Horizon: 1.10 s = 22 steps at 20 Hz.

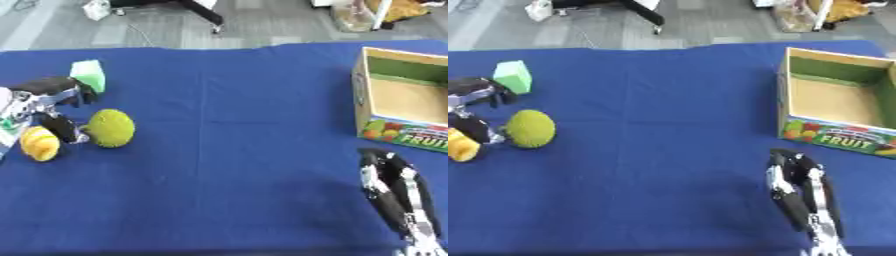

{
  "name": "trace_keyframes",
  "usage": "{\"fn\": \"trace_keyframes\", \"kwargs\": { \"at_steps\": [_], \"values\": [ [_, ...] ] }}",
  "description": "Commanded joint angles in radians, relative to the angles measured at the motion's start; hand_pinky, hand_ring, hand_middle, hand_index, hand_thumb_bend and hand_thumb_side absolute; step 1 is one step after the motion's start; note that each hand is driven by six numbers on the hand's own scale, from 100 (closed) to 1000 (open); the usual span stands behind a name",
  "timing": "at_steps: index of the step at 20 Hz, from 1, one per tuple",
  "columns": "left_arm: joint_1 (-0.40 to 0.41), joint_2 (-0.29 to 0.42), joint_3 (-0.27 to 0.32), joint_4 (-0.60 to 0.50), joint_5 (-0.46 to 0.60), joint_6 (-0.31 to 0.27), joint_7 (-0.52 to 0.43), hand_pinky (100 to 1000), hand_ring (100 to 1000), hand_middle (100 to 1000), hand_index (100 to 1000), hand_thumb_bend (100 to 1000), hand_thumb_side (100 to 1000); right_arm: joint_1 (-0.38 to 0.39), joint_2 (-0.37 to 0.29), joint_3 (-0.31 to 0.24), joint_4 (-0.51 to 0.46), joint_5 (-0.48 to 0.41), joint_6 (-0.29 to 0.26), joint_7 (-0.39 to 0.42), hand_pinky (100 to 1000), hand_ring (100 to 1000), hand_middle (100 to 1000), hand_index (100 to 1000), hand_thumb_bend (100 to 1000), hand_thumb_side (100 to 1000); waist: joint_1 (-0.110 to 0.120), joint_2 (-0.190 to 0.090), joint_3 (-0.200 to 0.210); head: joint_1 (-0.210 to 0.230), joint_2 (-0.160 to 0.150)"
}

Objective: Pick up the objects with one hand, pass them to the other hand, and then place them into the box on the other side of the table.

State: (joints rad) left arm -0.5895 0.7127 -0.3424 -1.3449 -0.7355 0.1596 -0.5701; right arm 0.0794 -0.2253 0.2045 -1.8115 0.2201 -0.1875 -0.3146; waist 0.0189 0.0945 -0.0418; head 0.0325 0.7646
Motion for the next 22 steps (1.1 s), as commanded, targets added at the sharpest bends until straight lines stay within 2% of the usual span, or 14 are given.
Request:
{"fn": "trace_keyframes", "kwargs": {
  "at_steps": [1,6,8,11,14,16,22],
  "values": [
    [-0.026,0.004,0.007,0.013,-0.016,-0.007,0.004,803,714,728,849,468,143,-0.009,-0.004,0.002,-0.009,-0.005,-0.003,0.001,297,221,268,683,100,632,-0.005,-0.005,-0.002,0.005,0.005],
    [-0.028,-0.017,0.004,0.04,-0.034,-0.013,0.025,786,679,684,815,432,100,-0.012,-0.002,0.003,-0.008,-0.006,-0.003,0.002,297,221,268,683,100,633,-0.006,-0.003,-0.005,0.008,0.005],
    [-0.027,-0.024,0.003,0.048,-0.041,-0.014,0.043,763,636,631,771,372,100,-0.013,-0.002,0.003,-0.008,-0.007,-0.003,0.003,297,221,268,683,100,632,-0.006,-0.002,-0.005,0.008,0.005],
    [-0.022,-0.029,0.004,0.046,-0.039,-0.012,0.089,707,549,522,659,231,100,-0.014,-0.001,0.003,-0.008,-0.007,-0.003,0.003,297,222,268,683,100,633,-0.007,-0.002,-0.006,0.01,0.005],
    [-0.01,-0.027,0.009,0.016,0.006,-0.004,0.13,685,513,479,611,198,100,-0.015,-0.001,0.003,-0.007,-0.008,-0.003,0.003,297,221,268,683,100,634,-0.007,-0.002,-0.006,0.011,0.005],
    [0.001,-0.017,0.018,-0.033,0.048,0.004,0.148,669,492,452,568,156,100,-0.015,-0.001,0.003,-0.007,-0.008,-0.003,0.003,297,222,268,683,100,632,-0.007,-0.002,-0.006,0.011,0.005],
    [0.052,0.069,0.084,-0.303,0.188,0.067,0.186,655,485,447,560,112,100,-0.015,-0.003,0.0,-0.007,-0.006,-0.003,0.0,298,222,268,683,100,629,-0.004,-0.006,-0.002,0.005,0.005]
  ]
}}
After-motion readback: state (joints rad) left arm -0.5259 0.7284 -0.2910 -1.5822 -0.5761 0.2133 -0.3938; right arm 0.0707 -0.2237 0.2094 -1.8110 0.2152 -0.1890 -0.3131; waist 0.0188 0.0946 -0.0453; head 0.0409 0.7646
